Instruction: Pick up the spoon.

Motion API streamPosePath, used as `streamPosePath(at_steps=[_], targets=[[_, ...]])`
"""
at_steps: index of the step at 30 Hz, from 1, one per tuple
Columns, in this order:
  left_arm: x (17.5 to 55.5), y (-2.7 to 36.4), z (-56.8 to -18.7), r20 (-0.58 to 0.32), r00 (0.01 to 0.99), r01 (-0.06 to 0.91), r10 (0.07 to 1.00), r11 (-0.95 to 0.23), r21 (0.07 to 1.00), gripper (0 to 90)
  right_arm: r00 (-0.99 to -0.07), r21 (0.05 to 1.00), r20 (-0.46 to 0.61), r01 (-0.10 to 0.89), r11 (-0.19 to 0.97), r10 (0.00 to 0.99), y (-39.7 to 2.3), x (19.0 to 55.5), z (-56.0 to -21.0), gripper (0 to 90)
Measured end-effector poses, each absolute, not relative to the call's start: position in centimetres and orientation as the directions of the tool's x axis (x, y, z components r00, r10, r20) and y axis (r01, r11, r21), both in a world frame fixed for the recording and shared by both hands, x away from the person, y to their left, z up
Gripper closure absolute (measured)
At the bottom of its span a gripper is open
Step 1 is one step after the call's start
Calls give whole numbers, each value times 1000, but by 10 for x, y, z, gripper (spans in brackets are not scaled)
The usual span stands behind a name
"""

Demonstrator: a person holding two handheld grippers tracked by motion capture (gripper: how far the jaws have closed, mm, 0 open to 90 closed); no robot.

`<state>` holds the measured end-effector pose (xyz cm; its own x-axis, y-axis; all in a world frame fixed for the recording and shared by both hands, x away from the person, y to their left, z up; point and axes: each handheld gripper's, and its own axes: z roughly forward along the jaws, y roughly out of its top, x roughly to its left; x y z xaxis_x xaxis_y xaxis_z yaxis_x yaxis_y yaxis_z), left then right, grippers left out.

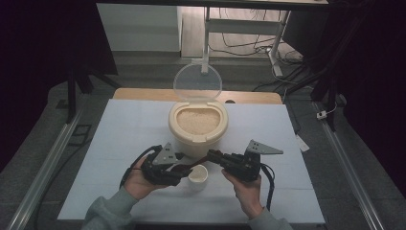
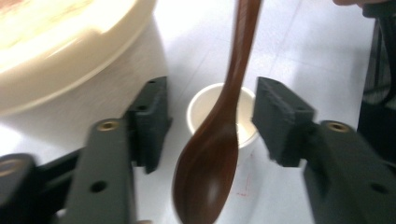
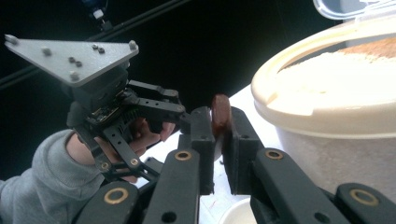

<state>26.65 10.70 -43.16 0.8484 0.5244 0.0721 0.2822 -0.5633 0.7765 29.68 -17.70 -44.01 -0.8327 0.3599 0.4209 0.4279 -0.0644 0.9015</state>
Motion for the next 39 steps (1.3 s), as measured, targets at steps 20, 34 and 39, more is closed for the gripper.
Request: streamPosePath(at_steps=[20, 34, 39], targets=[[250, 206, -489, -35, 669, 469, 743, -384, 795, 269, -840, 920, 388, 373, -117, 379, -202, 299, -422, 832], [250, 228, -506, -54, 617, 523, 785, -358, 774, 258, -848, 927, 376, 341, -158, 375, -215, 299, -410, 832], [250, 229, -508, -53, 617, 529, 785, -364, 767, 251, -850, 928, 373, 334, -167, 372, -217, 298, -407, 832]])
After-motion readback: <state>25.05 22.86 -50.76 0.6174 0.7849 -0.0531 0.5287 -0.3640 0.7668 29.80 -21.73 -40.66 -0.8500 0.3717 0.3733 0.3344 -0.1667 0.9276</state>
